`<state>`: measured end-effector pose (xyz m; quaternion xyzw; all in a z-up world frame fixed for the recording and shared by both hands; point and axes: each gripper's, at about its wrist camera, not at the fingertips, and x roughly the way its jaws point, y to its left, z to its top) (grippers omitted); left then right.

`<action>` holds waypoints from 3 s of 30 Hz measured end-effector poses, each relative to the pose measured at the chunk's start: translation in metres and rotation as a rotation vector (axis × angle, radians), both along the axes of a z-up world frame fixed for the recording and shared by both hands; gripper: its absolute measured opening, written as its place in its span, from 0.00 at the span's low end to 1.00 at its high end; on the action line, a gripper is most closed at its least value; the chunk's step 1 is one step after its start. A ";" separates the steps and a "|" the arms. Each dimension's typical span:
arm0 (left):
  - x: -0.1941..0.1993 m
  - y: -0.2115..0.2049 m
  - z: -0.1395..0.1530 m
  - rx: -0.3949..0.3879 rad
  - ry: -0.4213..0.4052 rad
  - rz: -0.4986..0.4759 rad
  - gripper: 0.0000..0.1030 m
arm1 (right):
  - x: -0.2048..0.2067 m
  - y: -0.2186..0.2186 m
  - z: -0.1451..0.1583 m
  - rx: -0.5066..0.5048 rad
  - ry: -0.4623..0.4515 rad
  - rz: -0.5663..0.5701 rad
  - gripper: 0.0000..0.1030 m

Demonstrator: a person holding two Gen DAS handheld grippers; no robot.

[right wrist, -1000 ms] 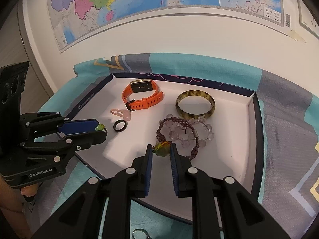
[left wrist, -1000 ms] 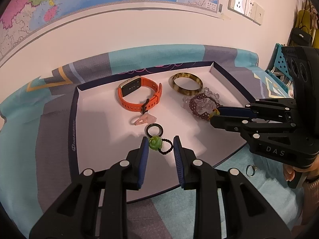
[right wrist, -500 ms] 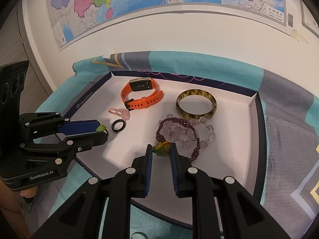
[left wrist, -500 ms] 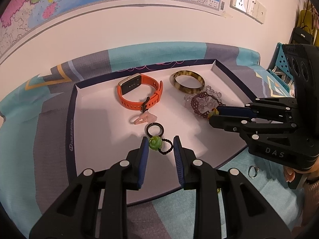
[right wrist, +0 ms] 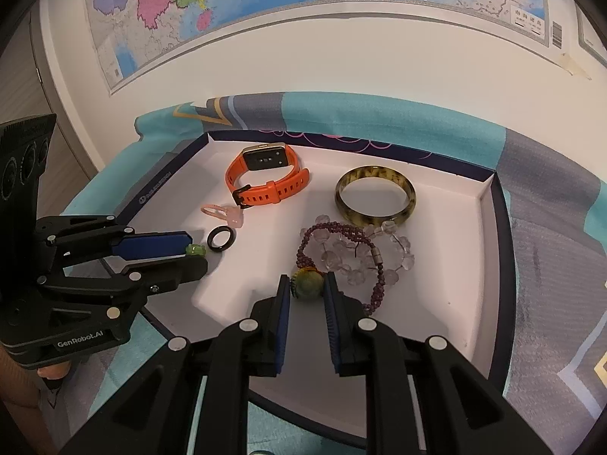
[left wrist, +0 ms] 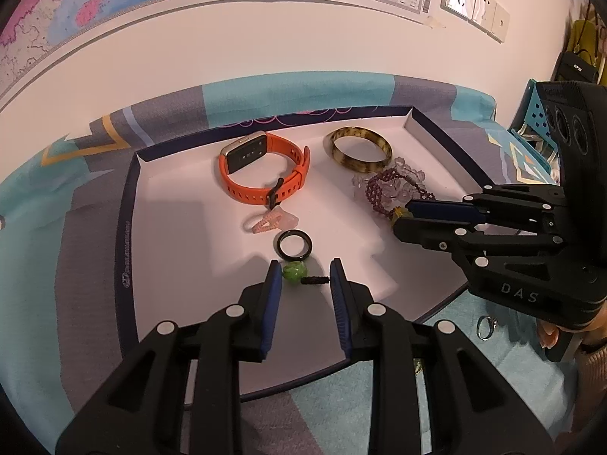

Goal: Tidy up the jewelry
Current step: 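Open both tools to release the ring and hair tie in the box, then withdraw both open tools from the box, then grasp the silver ring with the right tool while the left tool grasps the gold green-stone ring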

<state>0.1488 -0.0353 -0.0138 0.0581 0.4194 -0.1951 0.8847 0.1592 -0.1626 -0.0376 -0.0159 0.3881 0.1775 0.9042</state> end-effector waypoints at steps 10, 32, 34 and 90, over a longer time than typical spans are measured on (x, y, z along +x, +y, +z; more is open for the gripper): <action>-0.005 0.002 0.004 -0.010 -0.023 -0.002 0.34 | -0.001 -0.002 0.002 0.013 -0.007 -0.008 0.22; -0.087 0.013 0.013 -0.074 -0.071 -0.149 0.44 | -0.085 -0.011 0.017 0.083 -0.066 0.071 0.40; -0.089 0.011 0.009 -0.066 -0.062 -0.153 0.44 | -0.091 -0.008 0.012 0.066 -0.059 0.069 0.41; -0.084 0.008 -0.012 -0.029 0.020 -0.061 0.24 | -0.106 -0.006 -0.016 -0.056 0.004 -0.019 0.05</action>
